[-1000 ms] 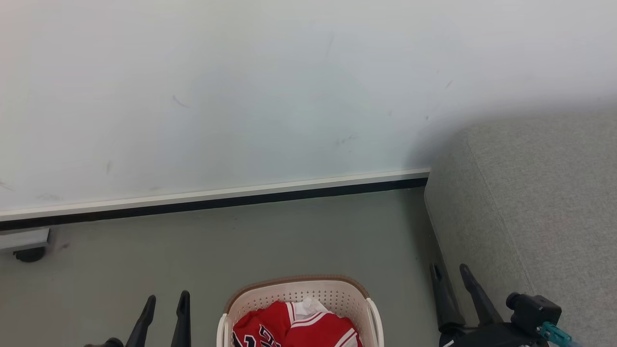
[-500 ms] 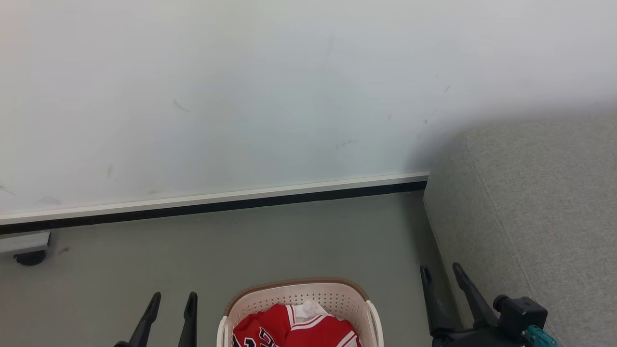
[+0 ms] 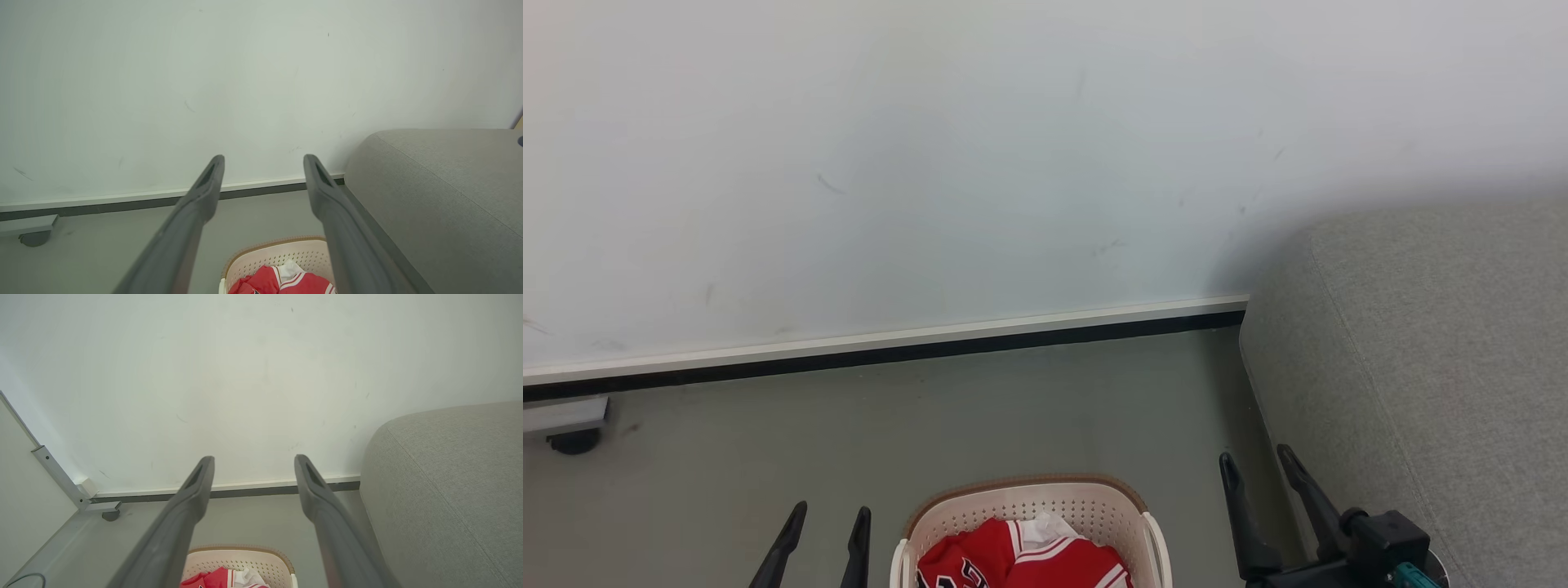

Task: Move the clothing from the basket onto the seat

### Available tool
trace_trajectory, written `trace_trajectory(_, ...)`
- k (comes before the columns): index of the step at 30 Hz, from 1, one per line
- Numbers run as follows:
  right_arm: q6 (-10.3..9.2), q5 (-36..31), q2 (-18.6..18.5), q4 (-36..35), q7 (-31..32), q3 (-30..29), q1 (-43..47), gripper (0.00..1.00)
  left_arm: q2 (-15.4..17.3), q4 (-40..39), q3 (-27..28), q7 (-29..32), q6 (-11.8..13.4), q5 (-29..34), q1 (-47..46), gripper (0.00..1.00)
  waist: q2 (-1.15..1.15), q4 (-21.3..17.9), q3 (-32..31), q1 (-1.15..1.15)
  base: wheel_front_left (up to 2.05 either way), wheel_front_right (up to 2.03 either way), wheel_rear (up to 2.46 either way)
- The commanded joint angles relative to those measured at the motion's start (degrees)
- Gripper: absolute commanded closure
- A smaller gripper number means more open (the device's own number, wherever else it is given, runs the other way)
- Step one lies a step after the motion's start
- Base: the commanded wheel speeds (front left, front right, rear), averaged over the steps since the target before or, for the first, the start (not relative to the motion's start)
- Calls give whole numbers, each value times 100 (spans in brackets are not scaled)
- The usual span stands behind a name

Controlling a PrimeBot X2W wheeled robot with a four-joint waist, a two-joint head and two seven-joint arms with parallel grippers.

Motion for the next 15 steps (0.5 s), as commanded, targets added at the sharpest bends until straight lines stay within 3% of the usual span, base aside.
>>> trace_trajectory(1,29,-142,-23,-46,-50,42,1,0,-6,-17,26,-64,10,146,43,0,0,-1,1,0,0,0,0)
trace_trajectory(15,30,-626,-45,-122,-180,160,109,0,-87,26,119,-198,11,630,151,0,0,4,-49,0,0,0,0)
